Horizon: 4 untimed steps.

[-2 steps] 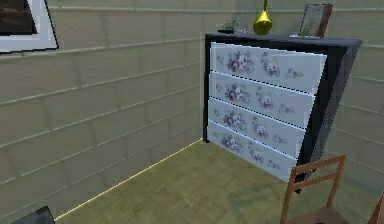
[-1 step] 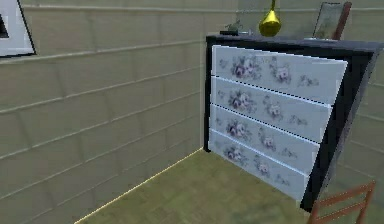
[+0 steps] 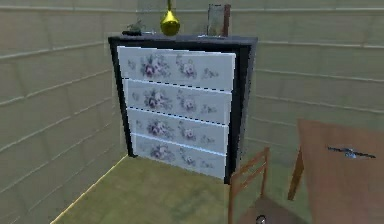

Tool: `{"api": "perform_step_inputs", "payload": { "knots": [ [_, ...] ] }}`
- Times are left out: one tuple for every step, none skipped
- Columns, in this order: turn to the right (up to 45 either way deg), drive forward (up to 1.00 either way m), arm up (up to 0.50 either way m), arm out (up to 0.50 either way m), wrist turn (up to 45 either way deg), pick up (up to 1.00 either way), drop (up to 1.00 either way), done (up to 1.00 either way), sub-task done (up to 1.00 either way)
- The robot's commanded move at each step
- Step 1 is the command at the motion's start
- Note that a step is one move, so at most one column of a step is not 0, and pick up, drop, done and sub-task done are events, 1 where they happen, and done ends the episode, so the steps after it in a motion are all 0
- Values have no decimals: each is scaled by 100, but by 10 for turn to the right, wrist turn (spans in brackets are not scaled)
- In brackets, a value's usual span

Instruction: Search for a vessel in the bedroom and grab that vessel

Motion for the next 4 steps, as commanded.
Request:
{"api": "perform_step_inputs", "payload": {
  "knots": [
    [0, 55, 0, 0, 0, 0, 0, 0, 0],
    [0, 0, 50, 0, 0, 0, 0, 0, 0],
    [0, 0, 34, 0, 0, 0, 0, 0, 0],
    [0, 0, 0, 50, 0, 0, 0, 0, 0]
  ]
}}
